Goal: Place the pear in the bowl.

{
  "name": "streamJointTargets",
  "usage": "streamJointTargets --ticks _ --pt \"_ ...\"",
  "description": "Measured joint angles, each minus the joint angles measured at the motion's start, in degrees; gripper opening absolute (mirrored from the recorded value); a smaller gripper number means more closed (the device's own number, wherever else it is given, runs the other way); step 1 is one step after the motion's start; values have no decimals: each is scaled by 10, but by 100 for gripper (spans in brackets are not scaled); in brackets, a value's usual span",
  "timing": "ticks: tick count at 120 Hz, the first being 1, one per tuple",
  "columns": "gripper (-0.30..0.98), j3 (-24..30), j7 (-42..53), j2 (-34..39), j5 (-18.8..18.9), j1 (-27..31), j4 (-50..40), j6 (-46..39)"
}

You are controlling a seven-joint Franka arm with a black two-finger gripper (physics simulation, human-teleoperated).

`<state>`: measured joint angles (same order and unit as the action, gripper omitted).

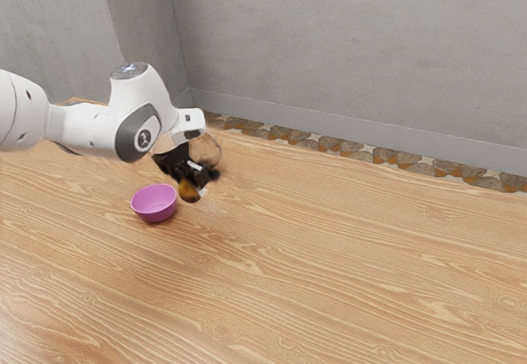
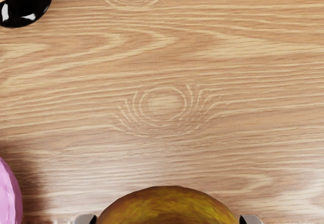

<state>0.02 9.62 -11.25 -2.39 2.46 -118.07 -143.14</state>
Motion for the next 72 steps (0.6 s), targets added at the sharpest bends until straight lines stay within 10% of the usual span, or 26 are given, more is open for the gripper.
streamJointTargets --ticks 72 --pt "27 -46 53 -96 6 73 105 74"
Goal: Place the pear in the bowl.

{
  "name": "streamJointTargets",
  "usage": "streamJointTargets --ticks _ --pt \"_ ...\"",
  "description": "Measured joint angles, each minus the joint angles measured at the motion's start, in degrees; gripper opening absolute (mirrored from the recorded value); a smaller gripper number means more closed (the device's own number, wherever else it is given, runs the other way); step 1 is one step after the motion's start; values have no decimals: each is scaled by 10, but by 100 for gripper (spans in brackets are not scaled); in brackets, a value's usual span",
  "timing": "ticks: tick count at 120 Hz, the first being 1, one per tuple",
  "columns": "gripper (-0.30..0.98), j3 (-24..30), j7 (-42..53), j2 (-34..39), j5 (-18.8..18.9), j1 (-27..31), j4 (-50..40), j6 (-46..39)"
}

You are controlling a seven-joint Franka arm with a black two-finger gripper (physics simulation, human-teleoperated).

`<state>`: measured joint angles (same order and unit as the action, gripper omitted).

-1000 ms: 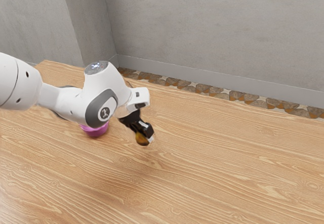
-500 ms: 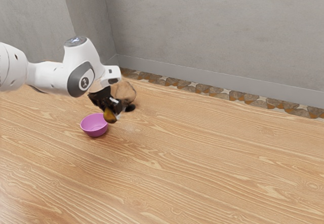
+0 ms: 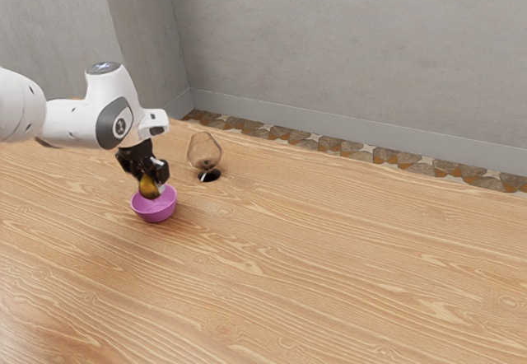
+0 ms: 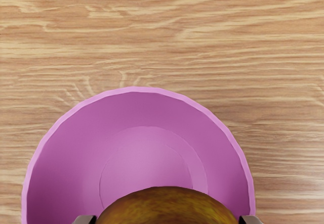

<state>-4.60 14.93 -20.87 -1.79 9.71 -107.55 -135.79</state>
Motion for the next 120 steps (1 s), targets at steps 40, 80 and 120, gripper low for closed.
streamJointTargets --ticks 40,80,120 --pt "27 0 24 -56 -1 6 66 25" --pt "55 1 45 -67 -8 7 80 41" --pt "66 17 41 66 -13 6 80 221"
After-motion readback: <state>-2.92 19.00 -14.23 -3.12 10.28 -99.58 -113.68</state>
